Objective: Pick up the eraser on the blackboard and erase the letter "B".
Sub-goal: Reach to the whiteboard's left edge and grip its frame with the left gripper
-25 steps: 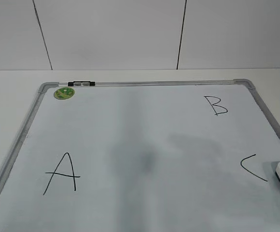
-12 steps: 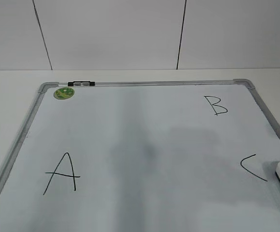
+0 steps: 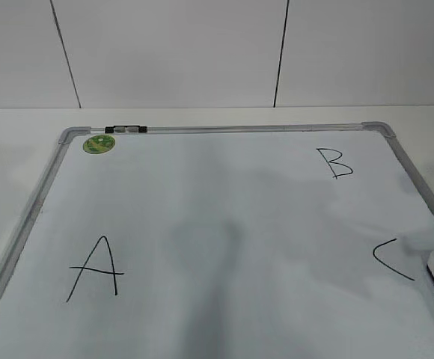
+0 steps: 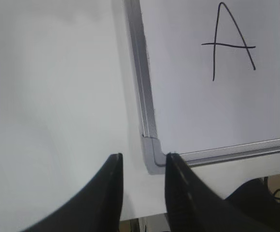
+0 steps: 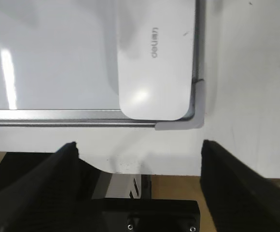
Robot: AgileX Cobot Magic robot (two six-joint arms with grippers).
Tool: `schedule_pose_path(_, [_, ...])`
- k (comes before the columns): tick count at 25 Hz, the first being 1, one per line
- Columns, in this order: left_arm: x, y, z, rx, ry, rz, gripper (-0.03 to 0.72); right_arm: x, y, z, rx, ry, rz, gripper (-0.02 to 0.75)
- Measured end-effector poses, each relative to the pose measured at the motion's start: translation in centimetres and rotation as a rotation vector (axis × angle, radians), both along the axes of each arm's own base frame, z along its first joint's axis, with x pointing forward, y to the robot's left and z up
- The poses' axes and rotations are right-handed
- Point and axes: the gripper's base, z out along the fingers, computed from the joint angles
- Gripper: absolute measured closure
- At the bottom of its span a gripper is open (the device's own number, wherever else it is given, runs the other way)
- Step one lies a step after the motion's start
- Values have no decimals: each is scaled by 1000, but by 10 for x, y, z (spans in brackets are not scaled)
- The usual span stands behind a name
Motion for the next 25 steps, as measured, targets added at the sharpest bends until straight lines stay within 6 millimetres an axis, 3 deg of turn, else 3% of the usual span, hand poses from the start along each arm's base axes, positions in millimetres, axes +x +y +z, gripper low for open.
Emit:
schedule_pose_path(7, [87,-6,-22,8,93,10,462,19,0,-16,2,67,6,148])
schedule_pose_path(14, [151,-14,-53,15,154,5,461,35,-1,-29,1,94,8,150])
schedule_pose_path(18, [171,-16,-75,19,191,7,456,44,-1,-29,2,97,15,151])
schedule_pose_path(25, [184,-15,-96,32,195,11,453,63,-1,-26,5,86,14,151])
